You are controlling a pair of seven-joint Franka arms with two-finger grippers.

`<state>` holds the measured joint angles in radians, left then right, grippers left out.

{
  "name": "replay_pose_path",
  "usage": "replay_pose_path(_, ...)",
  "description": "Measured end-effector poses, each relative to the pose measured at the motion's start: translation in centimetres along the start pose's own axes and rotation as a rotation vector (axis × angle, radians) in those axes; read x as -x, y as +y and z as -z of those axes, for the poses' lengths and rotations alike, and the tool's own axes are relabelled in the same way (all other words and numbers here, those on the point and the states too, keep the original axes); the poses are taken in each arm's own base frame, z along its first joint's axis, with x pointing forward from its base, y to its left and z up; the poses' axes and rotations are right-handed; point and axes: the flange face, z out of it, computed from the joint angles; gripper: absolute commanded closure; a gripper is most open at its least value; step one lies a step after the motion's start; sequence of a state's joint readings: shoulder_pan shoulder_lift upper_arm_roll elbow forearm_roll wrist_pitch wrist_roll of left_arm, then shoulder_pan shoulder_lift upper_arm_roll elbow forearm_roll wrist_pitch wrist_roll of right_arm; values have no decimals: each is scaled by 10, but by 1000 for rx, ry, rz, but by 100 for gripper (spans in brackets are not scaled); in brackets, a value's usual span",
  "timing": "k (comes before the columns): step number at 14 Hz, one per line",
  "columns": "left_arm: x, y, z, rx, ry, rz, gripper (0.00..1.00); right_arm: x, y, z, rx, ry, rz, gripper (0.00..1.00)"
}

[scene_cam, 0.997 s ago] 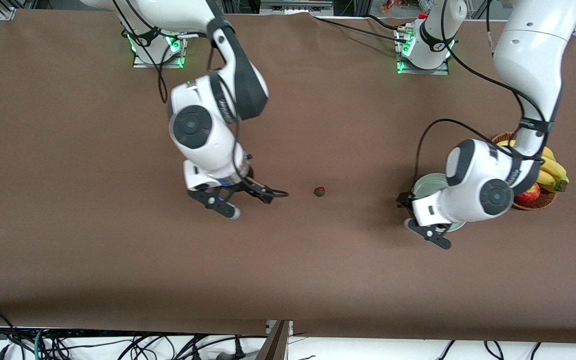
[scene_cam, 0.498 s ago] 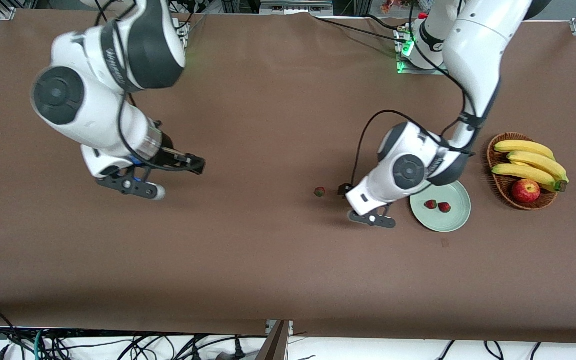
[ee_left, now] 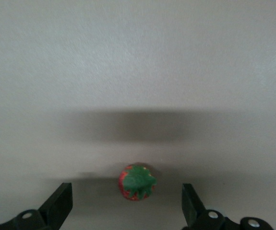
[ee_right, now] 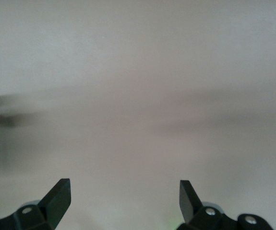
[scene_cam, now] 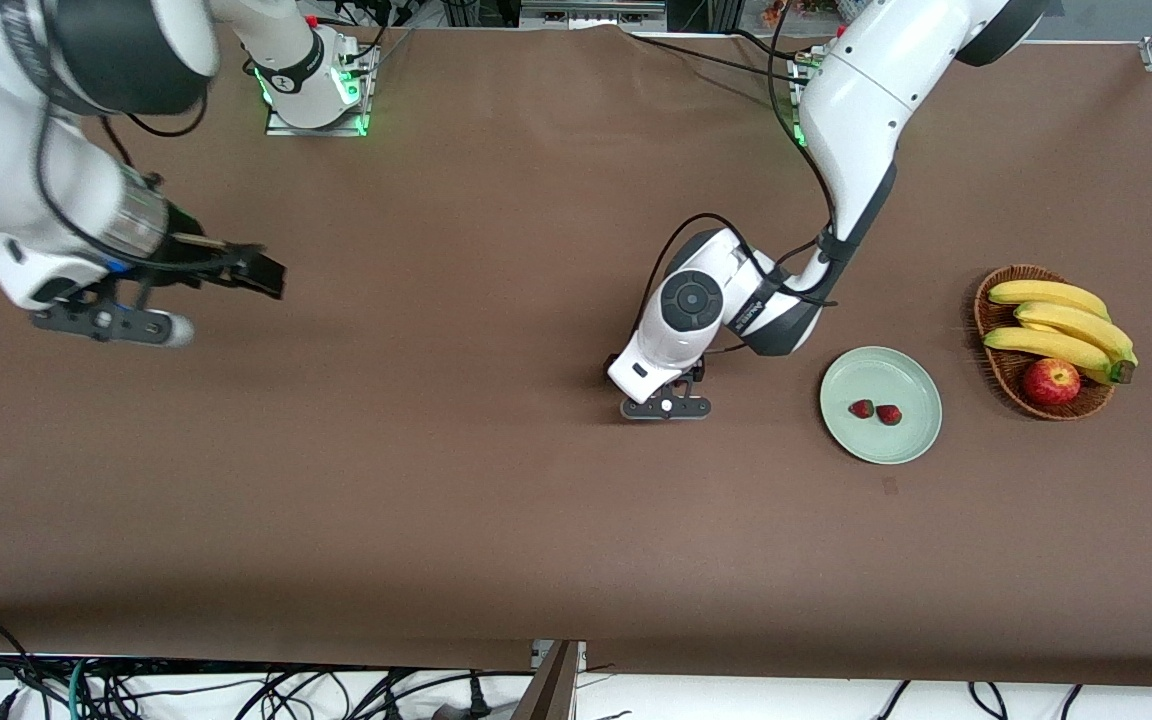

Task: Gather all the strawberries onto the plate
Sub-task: 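Grasp the third strawberry with the left gripper while the right arm withdraws, then carry the third strawberry to the plate and open the left gripper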

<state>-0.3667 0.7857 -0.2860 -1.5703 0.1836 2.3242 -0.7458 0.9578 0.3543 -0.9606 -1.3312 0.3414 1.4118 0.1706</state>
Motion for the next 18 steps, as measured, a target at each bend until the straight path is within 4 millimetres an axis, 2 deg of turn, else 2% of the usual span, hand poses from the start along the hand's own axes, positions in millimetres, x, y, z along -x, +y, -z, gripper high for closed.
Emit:
replay_pose_path(1, 1, 1, -4, -14, 9, -8, 0, 3, 17, 5, -6, -6, 8, 0)
replay_pose_path(2, 0, 1, -7, -24, 31, -22, 10, 5, 32, 8, -16, -15, 14, 0)
replay_pose_path(4, -4, -2, -10, -24, 63, -25, 55, 9, 49, 9, -19, -27, 31, 0)
replay_pose_path(5, -6, -4, -11, -23, 65, -18, 66, 11, 53, 10, -20, -29, 42, 0)
replay_pose_path(10, -2, 1, -12, -18, 65, 115, 67, 21, 55, -2, -19, 5, 79, 0)
replay_pose_path(13, -1, 3, -12, -17, 65, 146, 68, 49, 44, -8, -2, 31, 80, 0)
replay_pose_path(15, 1, 5, -13, -15, 64, 165, 91, 68, 30, -6, 16, 49, 90, 0)
replay_pose_path(16, 2, 6, -13, -14, 64, 168, 100, 73, 28, -3, 20, 58, 96, 0)
replay_pose_path(18, 1, 5, -12, -20, 60, 170, 100, 72, 35, 1, 17, 73, 89, 0)
